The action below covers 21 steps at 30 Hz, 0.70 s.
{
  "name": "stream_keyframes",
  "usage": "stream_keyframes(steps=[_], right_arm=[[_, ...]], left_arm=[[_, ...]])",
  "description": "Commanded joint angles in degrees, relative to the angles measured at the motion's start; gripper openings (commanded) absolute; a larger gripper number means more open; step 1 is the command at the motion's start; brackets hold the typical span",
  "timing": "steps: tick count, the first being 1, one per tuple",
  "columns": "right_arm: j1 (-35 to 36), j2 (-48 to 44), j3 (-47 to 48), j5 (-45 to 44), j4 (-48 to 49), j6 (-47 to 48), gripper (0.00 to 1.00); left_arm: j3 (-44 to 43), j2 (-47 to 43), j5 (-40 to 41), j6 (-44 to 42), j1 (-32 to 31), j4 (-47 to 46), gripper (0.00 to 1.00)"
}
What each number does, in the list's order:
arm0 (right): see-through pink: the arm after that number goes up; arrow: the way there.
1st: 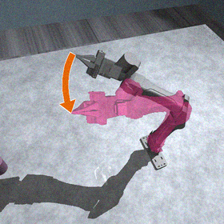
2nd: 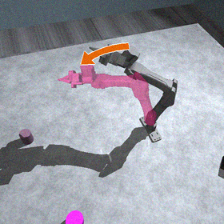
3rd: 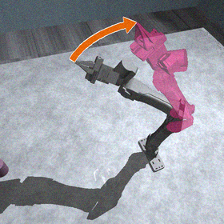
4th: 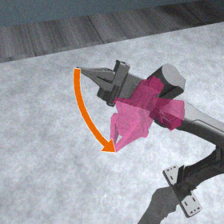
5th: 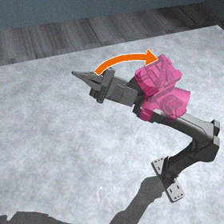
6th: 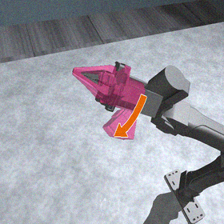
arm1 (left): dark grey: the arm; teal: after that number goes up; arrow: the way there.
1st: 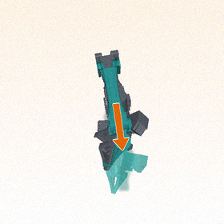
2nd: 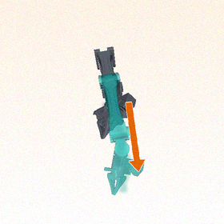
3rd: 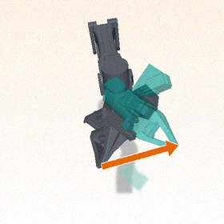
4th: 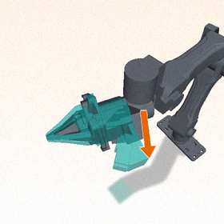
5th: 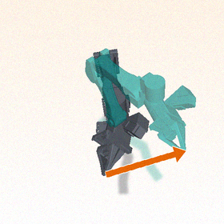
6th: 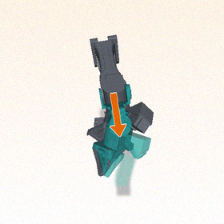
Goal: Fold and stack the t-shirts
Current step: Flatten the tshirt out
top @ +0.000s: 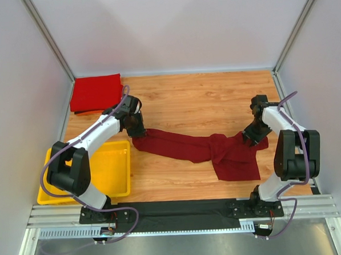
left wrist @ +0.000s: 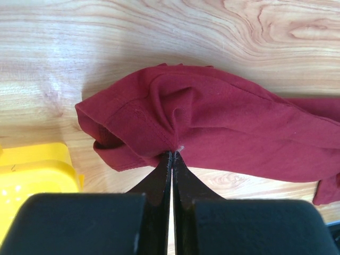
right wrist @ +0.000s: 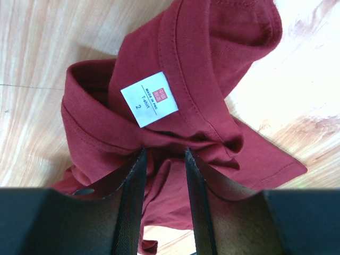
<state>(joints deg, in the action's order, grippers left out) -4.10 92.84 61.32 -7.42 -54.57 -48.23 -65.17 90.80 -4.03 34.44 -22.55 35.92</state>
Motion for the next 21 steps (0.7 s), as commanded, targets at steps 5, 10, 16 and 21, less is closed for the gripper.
stream_keyframes(steps=[5,10,16,21], right_arm=[[-0.03,-0.29,-1.46,-0.05,3.06,-1.08,0.38],[-0.03,-0.2,-1.9,0.21,3.33,-0.99,0.36],[-0.03,-1.6,-2.26,0.74,3.77,-0.9,0.15],[-0.03,-3.45,-2.61,0.65,3.15,-0.03,0.0]], left_arm=[[0.13,-1.07,-0.19,0.81,-0.39,-1.12,0.0],[0.04,-1.16,-0.1,0.72,-0.39,-0.85,0.0],[0.22,-1.33,-0.01,0.9,-0.39,-0.94,0.0],[-0.05,-1.24,0.08,0.81,-0.39,-0.68,0.0]])
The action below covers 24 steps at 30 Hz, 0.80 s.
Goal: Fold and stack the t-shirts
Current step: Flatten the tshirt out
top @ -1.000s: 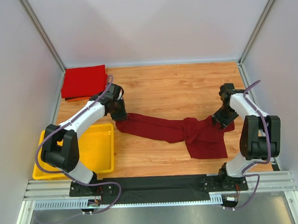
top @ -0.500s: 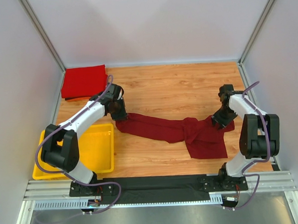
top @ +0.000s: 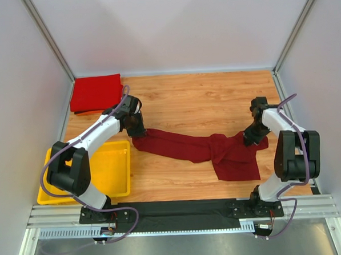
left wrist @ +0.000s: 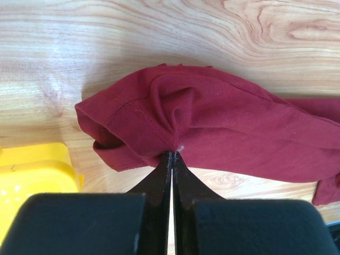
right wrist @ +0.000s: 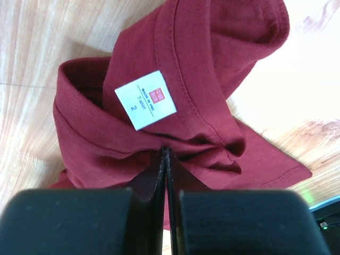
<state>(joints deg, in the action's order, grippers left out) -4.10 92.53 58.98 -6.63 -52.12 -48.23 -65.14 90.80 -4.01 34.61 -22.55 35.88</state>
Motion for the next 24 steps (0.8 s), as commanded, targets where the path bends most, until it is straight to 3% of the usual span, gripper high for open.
stream_keyframes(steps=[1,8,11,16,20,24], right_arm=[[-0.03,-4.36,-0.27,-0.57,0.53,0.5,0.0],[-0.03,-13.24,3.77,-5.75,-2.99,4.19,0.0],[-0.03,-17.11,4.56,-3.57,-3.6,5.59,0.0],[-0.03,-22.2,0.18,3.19,-2.99,6.39,0.0],[-0.38,-25.2,-5.17,2.33,-1.33,7.88,0.0],[-3.88,-21.45,-6.16,5.83,-1.06,6.57,0.13]], left_arm=[[-0.16,-1.33,0.06,0.55,-0.39,-0.55,0.0],[-0.07,-3.26,-1.0,0.72,-0.57,-1.16,0.0],[0.02,-3.7,-0.82,0.72,-0.92,-0.81,0.0],[0.63,-4.41,-0.65,0.9,-1.19,-0.55,0.0],[1.86,-5.02,-1.09,0.9,-1.36,-0.81,0.0],[2.74,-5.29,-1.0,0.99,-1.45,-0.99,0.0]])
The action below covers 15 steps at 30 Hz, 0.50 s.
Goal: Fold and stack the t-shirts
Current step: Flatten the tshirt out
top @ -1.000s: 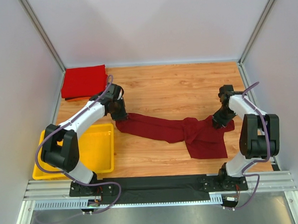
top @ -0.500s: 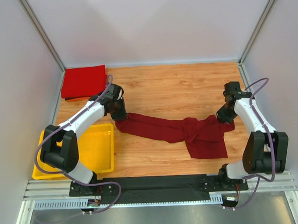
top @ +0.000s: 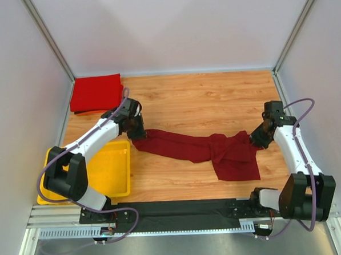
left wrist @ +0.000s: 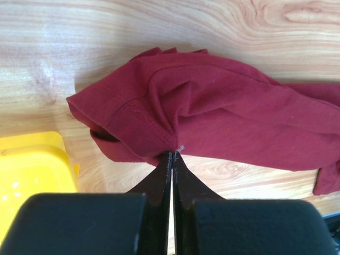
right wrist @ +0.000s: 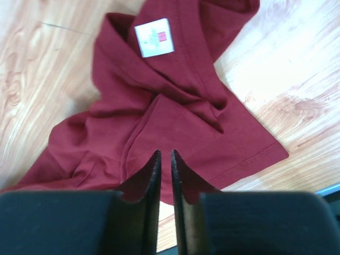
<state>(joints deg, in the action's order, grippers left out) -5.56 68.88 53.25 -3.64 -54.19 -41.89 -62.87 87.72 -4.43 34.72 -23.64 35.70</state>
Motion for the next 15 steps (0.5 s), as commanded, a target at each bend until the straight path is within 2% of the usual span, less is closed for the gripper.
stream_keyframes(steps=[1,2,6,9,15], right_arm=[[-3.04,3.27,-0.43,4.76,1.37,0.58,0.16],[-4.18,5.36,-0.35,5.74,2.42,1.19,0.22],[-5.16,7.06,0.36,10.84,4.09,5.67,0.28],[-5.25,4.87,-0.96,12.07,5.24,8.49,0.34],[-7.35,0.82,-1.93,11.64,4.71,9.72,0.42]], left_arm=[[0.82,-2.29,-0.5,0.79,-0.36,-0.9,0.0],[0.99,-2.29,-0.41,0.61,-0.44,-0.9,0.0],[-0.85,-1.33,1.25,-1.93,-1.58,0.94,0.38],[-2.52,-3.16,1.7,-5.88,-6.4,0.86,0.5],[-5.68,-3.97,-5.22,-12.22,-19.49,-9.93,0.5]])
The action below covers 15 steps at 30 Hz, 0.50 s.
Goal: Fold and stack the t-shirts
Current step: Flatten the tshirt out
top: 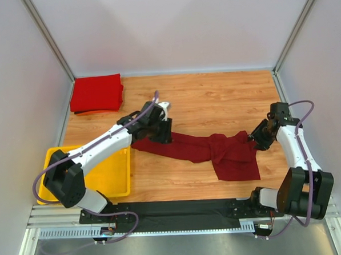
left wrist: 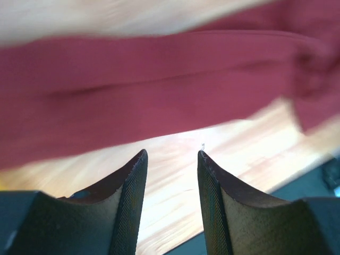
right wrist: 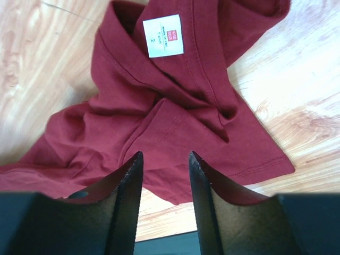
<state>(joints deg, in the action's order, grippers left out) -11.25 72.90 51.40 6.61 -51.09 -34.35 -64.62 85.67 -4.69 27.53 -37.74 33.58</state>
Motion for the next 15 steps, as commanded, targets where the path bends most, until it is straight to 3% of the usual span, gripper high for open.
stream_keyframes(steps=[1,6,9,15], right_arm=[[-2.11,-3.64,-0.07,1.47,1.52,1.83,0.43],[-2.9,-3.47,0.72,0.6,-1.63,-0.36,0.43],[-2.9,-3.73,0.99,0.95,-2.0,-0.11,0.44],[-2.99,-4.88,-0.24,-0.28,-2.43,-1.24,0.44]], left_arm=[[-4.63,-0.86,-5.59,-5.55,-6.98,-10.44,0.5],[-13.85,12.02,-4.54,-11.6,-16.12,-13.02,0.5],[-20.09,19.68,-5.85,-13.02,-18.5,-13.02,0.5],[-26.78,26.91,-8.58,-16.45,-21.76,-16.62,0.51]])
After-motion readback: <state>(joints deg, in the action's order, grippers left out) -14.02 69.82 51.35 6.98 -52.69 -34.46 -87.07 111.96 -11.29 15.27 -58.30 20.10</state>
